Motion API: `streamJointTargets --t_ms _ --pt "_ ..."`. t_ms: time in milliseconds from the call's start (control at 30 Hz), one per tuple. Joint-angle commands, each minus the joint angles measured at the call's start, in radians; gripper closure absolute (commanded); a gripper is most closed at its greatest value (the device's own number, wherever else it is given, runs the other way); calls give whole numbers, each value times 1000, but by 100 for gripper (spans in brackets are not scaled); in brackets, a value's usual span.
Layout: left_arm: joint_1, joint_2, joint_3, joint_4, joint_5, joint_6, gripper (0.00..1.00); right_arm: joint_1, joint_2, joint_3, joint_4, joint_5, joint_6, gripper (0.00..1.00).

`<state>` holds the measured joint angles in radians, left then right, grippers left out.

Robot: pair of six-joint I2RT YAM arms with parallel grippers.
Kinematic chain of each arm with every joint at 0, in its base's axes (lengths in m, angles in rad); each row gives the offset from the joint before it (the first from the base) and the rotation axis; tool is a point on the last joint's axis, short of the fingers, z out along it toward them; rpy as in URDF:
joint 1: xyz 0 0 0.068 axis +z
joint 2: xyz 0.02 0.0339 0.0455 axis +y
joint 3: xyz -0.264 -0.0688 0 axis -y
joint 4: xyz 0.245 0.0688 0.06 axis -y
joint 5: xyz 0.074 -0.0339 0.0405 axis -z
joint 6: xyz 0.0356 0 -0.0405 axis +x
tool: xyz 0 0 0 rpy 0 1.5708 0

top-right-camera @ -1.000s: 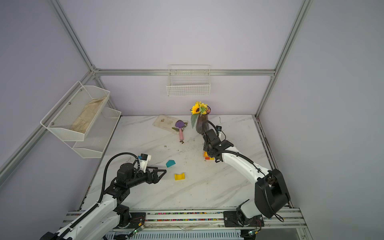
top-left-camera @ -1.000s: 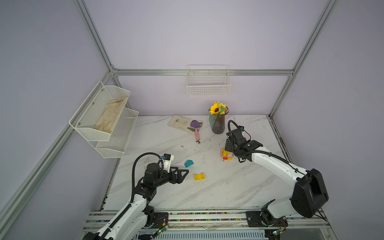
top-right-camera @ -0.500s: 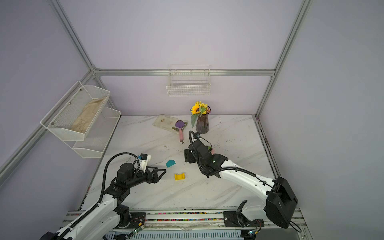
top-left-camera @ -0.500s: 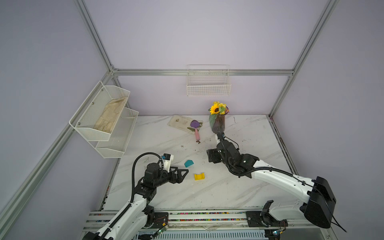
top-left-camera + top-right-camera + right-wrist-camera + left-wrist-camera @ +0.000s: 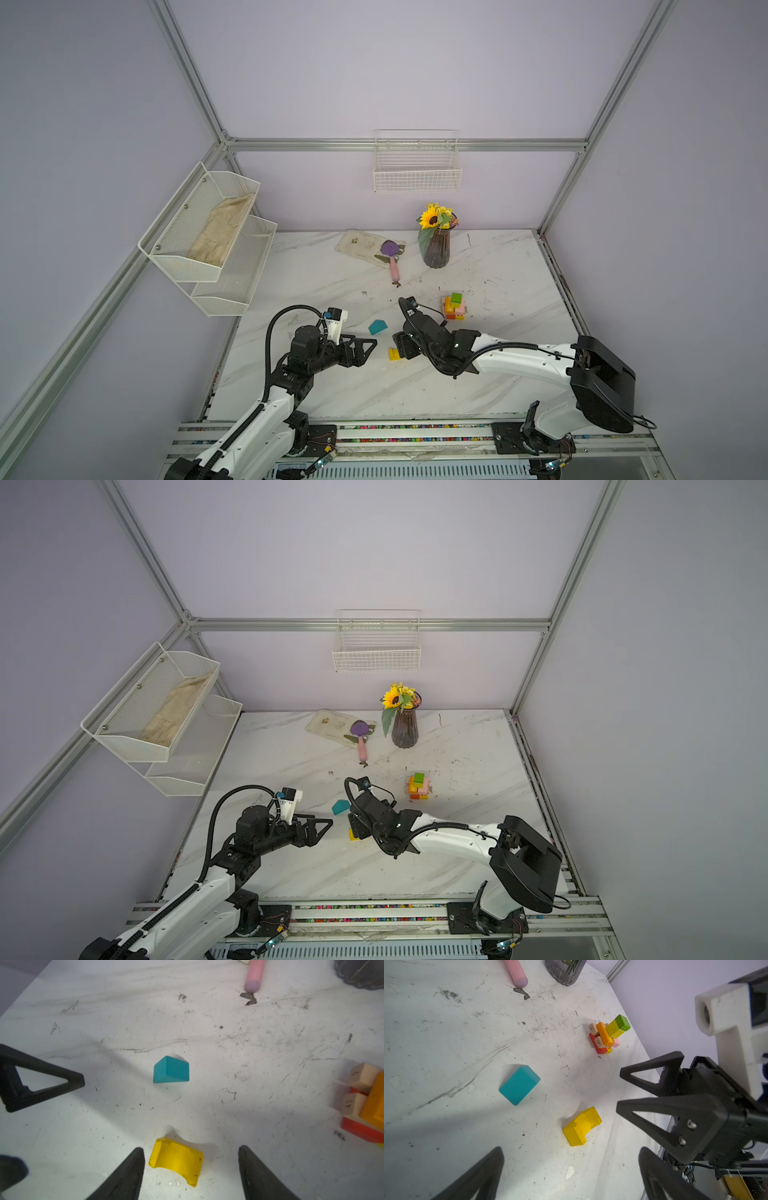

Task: Build the wood block tower
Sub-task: 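Move the right gripper to the yellow arch block and close on it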

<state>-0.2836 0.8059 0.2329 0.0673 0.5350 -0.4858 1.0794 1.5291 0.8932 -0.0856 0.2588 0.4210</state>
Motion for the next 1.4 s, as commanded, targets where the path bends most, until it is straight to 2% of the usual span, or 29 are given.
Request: streamJointTargets --t_ms 0,133,367,733,1133,1367 --pt "1 3 17 40 -9 16 0 21 30 -31 39 34 58 31" --pt "1 9 19 39 -9 16 0 31 42 -51 0 95 145 40" --pt "1 12 22 37 -10 16 0 46 69 -88 45 76 181 43" --pt "1 15 25 30 -6 16 0 50 206 -13 5 82 222 64" --pt "1 13 23 26 -16 16 0 74 181 -23 4 116 266 81" --pt "1 15 27 28 -7 16 0 86 161 -48 20 147 274 83"
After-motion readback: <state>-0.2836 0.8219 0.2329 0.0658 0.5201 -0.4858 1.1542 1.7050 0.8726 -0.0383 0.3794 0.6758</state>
